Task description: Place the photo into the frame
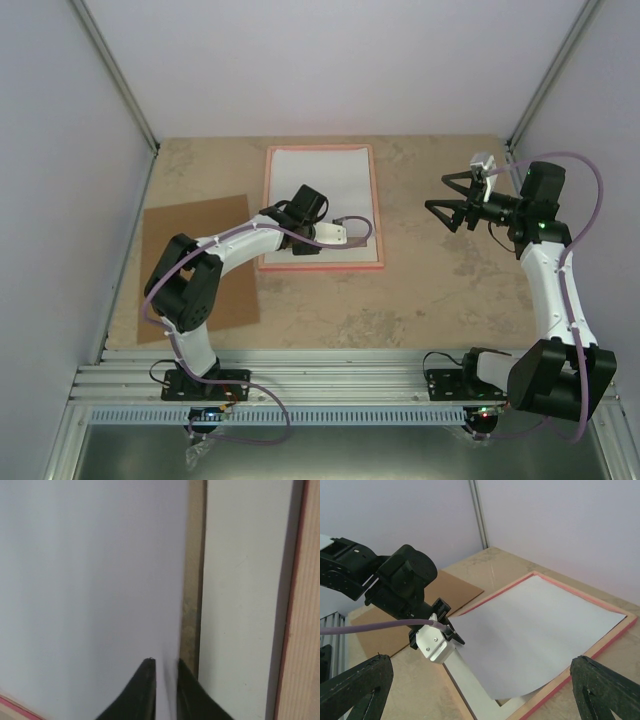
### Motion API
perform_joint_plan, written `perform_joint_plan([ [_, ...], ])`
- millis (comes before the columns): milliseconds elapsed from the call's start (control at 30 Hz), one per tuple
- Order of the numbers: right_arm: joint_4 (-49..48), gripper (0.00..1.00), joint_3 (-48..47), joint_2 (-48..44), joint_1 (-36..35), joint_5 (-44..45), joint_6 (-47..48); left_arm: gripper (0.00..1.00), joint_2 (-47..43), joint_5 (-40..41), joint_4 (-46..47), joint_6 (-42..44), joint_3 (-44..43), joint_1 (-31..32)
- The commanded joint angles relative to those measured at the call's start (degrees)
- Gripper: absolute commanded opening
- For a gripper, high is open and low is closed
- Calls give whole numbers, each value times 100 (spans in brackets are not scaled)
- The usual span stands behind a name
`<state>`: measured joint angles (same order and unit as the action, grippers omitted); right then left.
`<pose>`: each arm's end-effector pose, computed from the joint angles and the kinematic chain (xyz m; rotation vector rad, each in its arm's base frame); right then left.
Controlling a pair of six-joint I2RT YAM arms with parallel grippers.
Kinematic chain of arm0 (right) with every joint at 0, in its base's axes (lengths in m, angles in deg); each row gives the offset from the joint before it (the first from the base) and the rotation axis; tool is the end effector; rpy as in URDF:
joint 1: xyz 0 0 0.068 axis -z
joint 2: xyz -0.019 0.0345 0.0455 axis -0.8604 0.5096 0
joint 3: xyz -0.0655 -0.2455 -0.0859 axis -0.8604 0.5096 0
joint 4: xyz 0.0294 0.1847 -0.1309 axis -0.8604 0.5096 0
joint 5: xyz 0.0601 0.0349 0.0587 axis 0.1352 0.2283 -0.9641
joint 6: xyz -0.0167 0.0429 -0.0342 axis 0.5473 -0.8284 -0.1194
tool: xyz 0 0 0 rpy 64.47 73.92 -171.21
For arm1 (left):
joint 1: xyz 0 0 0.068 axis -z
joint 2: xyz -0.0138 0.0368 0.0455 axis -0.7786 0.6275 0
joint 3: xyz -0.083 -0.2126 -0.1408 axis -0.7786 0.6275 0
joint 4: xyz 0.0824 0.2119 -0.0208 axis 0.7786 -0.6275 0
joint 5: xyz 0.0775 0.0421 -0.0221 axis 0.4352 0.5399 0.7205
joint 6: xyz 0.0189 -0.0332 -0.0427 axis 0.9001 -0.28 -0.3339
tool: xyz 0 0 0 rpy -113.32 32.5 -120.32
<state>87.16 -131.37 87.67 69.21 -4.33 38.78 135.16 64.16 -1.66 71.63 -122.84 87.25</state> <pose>0.2226 -0.0005 0.3378 -0.6987 1.7166 0.9517 0.2784 -0.2007 0.2033 1.8614 1.8037 0.1976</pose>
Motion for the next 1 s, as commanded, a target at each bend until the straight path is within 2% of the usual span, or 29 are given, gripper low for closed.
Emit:
perform_joint_plan([
  [0, -93, 98, 87, -67, 26, -153, -61, 18, -14, 10, -42, -36, -92, 9],
  [433, -149, 98, 89, 27, 27, 40, -97, 65, -426, -531, -907, -361, -338, 9],
  [567, -226, 98, 34, 159, 26, 419, -220, 83, -663, -768, -913, -762, -344, -93],
  [667, -377, 97, 34, 326, 8, 664, -424, 97, -786, -1105, -807, -1403, -551, -386],
  [867, -437, 90, -188, 1069, -517, 1684, -578, 99, -794, -2237, -526, -3134, -890, -1499],
  [967, -332, 86, -486, 1674, -845, 2011, -646, 100, -673, -1858, -217, -4008, -796, -1725],
])
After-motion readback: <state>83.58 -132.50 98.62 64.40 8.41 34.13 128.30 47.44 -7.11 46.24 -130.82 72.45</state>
